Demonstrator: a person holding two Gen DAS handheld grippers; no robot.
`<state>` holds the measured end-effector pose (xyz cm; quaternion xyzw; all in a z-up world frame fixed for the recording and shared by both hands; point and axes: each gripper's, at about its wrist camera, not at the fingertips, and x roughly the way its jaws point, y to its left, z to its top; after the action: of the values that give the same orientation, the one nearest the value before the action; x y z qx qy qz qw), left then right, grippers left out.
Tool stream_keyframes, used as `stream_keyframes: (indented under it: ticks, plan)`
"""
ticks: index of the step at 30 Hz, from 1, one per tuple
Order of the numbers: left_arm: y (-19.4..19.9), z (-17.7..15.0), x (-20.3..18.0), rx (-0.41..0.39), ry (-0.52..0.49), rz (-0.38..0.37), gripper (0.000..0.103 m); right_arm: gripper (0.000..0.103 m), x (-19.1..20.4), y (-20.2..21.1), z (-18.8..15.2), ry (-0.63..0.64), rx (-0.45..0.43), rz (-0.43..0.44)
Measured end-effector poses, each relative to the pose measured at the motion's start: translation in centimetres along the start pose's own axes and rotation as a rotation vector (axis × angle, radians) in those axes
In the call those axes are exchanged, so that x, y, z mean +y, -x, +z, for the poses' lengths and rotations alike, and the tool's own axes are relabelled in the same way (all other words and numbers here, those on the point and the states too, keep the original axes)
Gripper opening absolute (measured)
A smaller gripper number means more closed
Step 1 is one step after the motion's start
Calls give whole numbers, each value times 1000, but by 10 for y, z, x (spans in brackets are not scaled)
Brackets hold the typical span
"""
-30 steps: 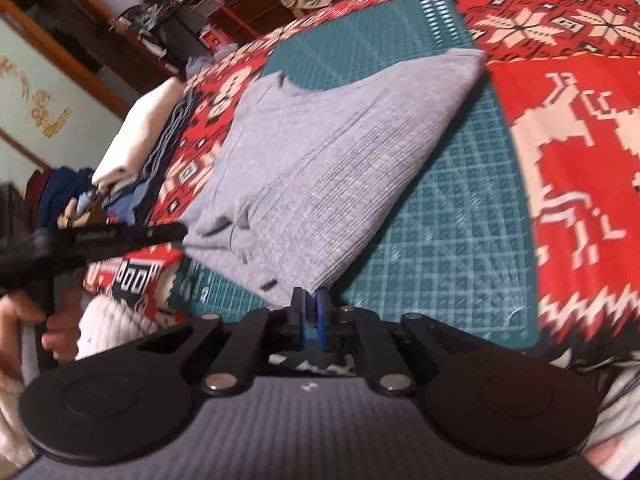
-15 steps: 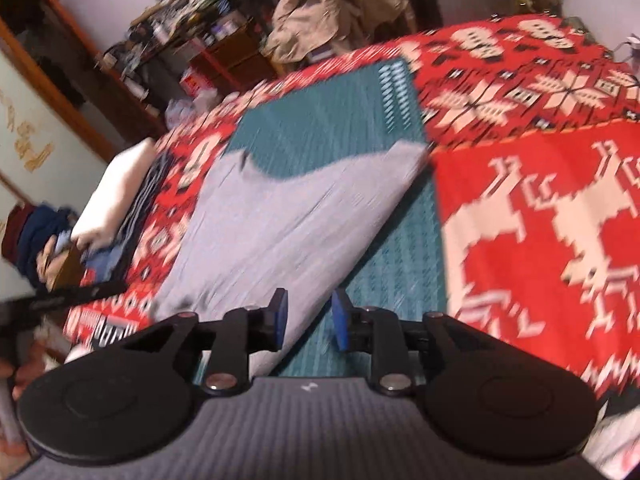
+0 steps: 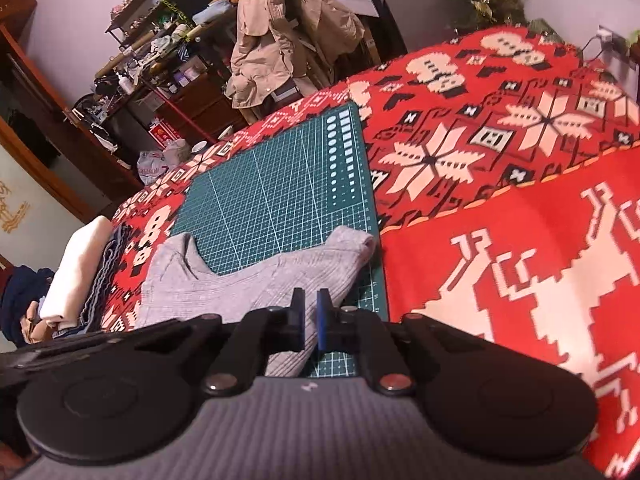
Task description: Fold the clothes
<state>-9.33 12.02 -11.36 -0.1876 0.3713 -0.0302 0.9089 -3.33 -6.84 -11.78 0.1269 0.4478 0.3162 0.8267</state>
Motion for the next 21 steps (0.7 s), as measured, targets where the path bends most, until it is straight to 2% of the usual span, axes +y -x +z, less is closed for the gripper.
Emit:
stream_keyframes:
  ticks: [6, 10, 21]
  plan:
    - [-12, -11, 19, 62, 36, 9, 1, 6, 2, -30, -7, 25, 43, 24]
    - [-14, -17, 30, 88, 54, 13, 1, 6, -4, -30, -4, 2, 40, 49]
    - [-8, -17, 20, 84, -62, 28, 1, 6, -40, -33, 27, -56, -31, -66]
